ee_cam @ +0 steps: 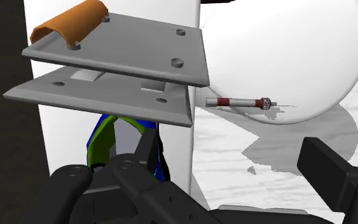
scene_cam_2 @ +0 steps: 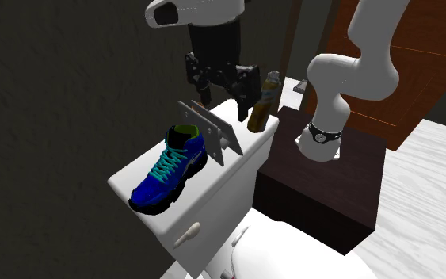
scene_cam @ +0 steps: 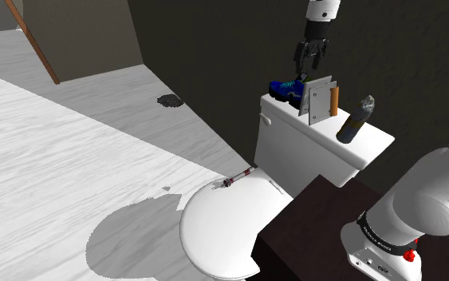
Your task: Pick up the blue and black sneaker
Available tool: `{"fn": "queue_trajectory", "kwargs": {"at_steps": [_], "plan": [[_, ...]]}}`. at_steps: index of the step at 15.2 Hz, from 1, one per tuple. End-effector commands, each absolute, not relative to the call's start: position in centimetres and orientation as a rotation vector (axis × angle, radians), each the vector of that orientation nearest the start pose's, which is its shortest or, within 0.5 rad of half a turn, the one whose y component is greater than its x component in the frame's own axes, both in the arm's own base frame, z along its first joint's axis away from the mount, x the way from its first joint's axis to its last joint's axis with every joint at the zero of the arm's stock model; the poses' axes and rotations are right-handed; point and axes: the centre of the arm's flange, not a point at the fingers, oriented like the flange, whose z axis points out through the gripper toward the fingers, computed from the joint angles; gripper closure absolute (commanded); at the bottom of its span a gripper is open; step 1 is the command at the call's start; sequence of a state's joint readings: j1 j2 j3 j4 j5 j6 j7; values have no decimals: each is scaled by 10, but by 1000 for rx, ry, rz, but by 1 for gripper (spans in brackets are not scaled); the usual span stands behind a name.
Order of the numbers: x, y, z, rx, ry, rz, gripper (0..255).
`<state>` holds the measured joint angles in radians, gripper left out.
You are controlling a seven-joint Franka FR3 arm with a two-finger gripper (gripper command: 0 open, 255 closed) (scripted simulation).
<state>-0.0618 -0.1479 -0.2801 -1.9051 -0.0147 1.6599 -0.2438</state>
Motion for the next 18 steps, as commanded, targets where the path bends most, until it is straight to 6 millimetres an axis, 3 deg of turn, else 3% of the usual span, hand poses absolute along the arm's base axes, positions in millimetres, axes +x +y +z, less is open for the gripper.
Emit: {"fn": "queue_trajectory", "kwargs": {"at_steps": [1,10,18], "plan": [[493,-197,534,-3060,144,161,0],[577,-285,476,-2962,166,252,0],[582,-290,435,-2956,167,257,0]]}}
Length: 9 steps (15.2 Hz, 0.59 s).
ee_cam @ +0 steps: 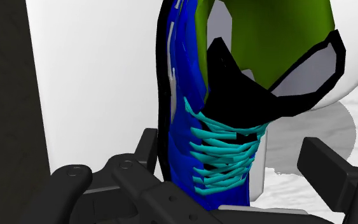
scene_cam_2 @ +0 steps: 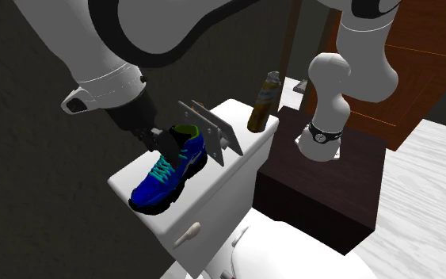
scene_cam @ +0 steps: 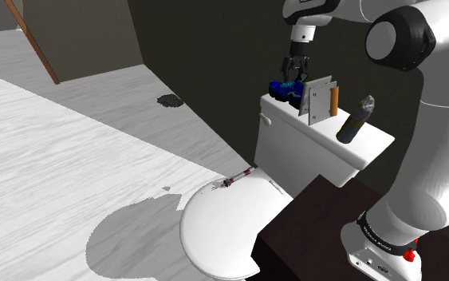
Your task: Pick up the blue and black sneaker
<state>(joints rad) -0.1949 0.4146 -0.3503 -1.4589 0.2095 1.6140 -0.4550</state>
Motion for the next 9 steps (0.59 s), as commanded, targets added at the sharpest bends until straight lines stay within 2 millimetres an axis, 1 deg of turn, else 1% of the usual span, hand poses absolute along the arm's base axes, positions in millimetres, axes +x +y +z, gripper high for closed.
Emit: {"fn": "queue_trajectory", "kwargs": {"at_steps": [1,2,3,9], "plan": [[582,-290,432,-2956,167,258,0],[582,-290,432,-2956,167,258,0],[581,-290,433,-2956,167,258,255],[581,-290,433,-2956,167,258,255]]}}
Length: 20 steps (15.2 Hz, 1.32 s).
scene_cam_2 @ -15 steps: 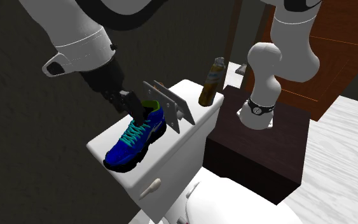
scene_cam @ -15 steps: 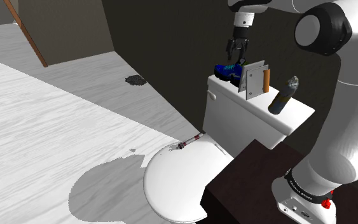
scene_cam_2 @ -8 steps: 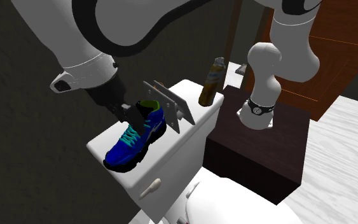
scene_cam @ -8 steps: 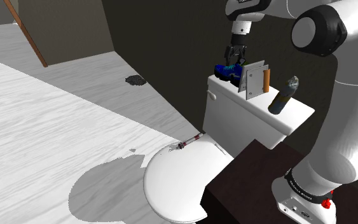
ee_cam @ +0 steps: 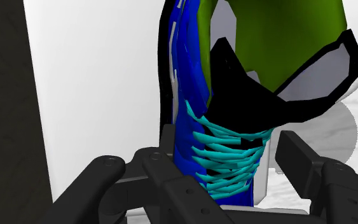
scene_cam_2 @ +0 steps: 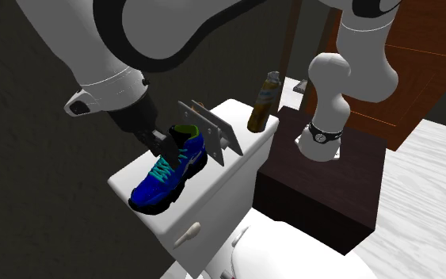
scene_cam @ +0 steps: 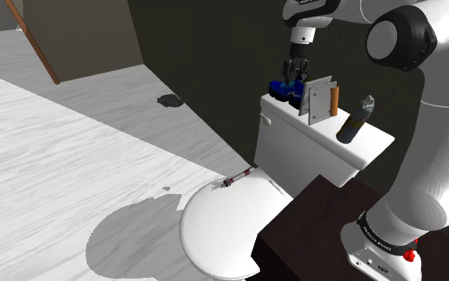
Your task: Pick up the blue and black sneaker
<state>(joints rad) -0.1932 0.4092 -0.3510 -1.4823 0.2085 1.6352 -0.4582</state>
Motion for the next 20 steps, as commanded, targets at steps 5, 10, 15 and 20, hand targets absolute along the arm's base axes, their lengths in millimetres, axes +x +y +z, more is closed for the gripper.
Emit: {"fn": "queue_trajectory", "kwargs": {"at_steps": [5,10,15,20], "plan": [[582,-290,443,-2956,167,258,255],[582,-290,469,-2956,167,257,255],[582,-290,495,-2956,167,257,255],[582,-290,512,-2956,167,257,255]]}}
